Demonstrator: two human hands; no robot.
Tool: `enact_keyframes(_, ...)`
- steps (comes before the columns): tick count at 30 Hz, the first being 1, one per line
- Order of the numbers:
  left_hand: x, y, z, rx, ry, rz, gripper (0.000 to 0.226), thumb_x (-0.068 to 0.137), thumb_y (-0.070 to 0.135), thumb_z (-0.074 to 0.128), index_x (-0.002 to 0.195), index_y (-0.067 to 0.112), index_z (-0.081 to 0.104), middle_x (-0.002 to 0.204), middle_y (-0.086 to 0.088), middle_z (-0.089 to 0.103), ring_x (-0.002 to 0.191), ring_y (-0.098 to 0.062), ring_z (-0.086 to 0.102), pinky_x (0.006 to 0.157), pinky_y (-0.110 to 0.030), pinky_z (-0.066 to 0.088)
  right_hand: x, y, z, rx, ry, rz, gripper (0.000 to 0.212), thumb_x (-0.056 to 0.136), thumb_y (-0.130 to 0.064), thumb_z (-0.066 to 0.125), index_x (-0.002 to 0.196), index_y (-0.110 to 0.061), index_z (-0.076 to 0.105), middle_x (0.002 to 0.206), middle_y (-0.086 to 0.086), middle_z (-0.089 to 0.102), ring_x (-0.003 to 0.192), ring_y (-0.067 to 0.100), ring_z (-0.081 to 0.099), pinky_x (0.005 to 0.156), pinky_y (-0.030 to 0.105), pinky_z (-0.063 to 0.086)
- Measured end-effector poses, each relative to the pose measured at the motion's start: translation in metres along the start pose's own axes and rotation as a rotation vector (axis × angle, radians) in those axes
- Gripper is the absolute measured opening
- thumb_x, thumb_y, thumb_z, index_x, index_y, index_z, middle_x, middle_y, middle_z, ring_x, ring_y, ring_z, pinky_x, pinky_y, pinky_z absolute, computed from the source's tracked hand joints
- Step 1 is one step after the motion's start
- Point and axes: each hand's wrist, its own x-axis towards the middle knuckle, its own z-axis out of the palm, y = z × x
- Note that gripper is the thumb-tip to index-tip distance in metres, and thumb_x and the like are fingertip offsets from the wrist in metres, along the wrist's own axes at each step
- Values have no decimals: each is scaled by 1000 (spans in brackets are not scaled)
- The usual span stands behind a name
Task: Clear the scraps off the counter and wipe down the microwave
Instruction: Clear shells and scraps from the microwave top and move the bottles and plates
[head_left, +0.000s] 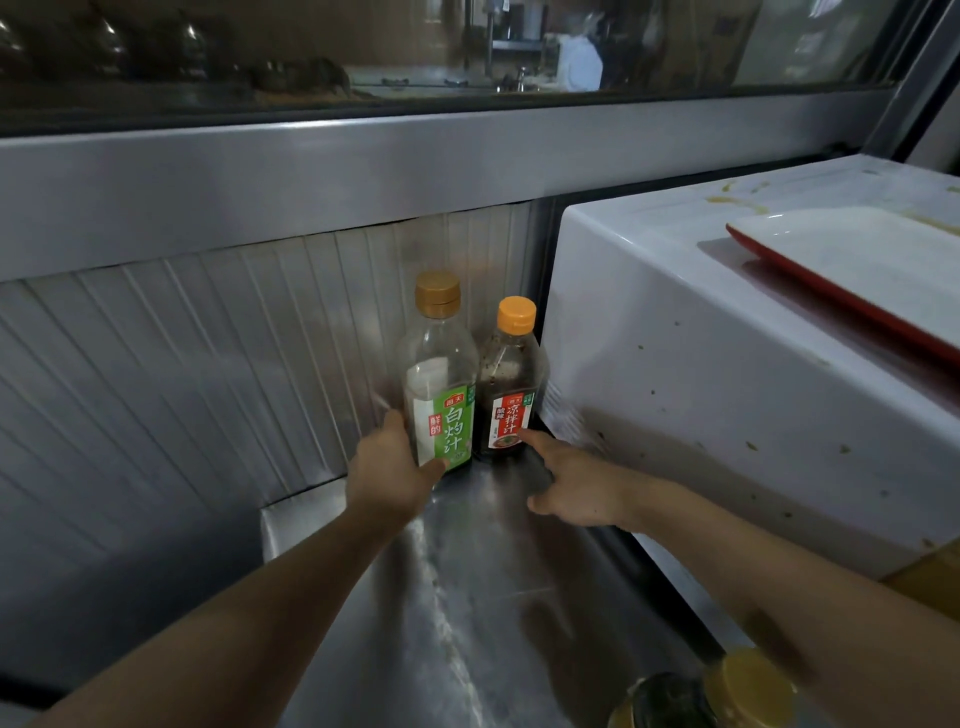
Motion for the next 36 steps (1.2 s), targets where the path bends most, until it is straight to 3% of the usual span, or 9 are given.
enact_keyframes(3,3,1,5,14,23,15,50,75,29,76,115,15,51,113,-5,67,102,-25,65,89,-44,53,9,1,6,8,-17,-3,77,91,-10,50,151,-27,4,157,1,17,126,15,39,101,25,34)
enact_keyframes(5,5,1,7,11,38,12,49,75,27,76,115,15,51,114,-5,67,102,-26,65,89,-44,53,13,2,8,-8,-21,-9,77,92,-6,47,151,-25,1,159,-2,9,143,16,21,109,23,24)
enact_keyframes(7,7,1,8,6,51,8,48,75,27,77,114,15,51,113,-5,67,102,-25,65,89,-44,53,16,3,9,-11,-28,-13,79,92,-4,46,151,-25,-2,159,-5,4,145,16,14,111,23,21)
enact_keyframes(11,9,3,11,17,74,3,44,76,29,76,109,14,52,109,-6,67,99,-26,64,85,-44,54,19,4,8,-48,-17,-13,78,92,-4,43,151,-26,-2,159,-4,5,142,21,25,110,28,27)
enact_keyframes(20,12,12,16,15,130,-5,45,75,23,77,96,15,38,105,-11,66,95,-31,64,74,-40,53,25,6,5,-59,4,-2,85,89,-8,52,151,-27,-3,159,-6,4,140,20,28,108,29,31)
enact_keyframes(24,12,15,13,84,112,-13,44,77,27,75,102,13,42,109,-11,64,97,-31,63,74,-40,51,23,5,5,-55,12,-2,85,88,-13,55,151,-27,-2,159,-5,8,128,16,38,106,28,34)
enact_keyframes(30,4,22,1,261,59,-71,48,82,40,67,115,13,45,112,-9,62,102,-30,60,76,-38,47,8,3,1,-158,28,-28,80,87,-16,56,150,-26,7,154,0,24,131,27,41,100,28,38)
enact_keyframes(33,-6,28,-11,275,-4,-103,52,82,42,66,117,11,43,113,-11,61,103,-31,60,77,-37,48,-7,-5,-3,-162,29,-46,78,88,-13,56,150,-25,10,154,-1,24,134,23,36,96,20,34)
enact_keyframes(36,-22,38,-26,295,-32,-96,49,83,41,65,117,13,43,111,-8,61,99,-27,60,71,-33,44,-26,-20,-10,-210,63,-73,75,87,-11,56,150,-17,15,153,3,24,137,23,31,102,22,32)
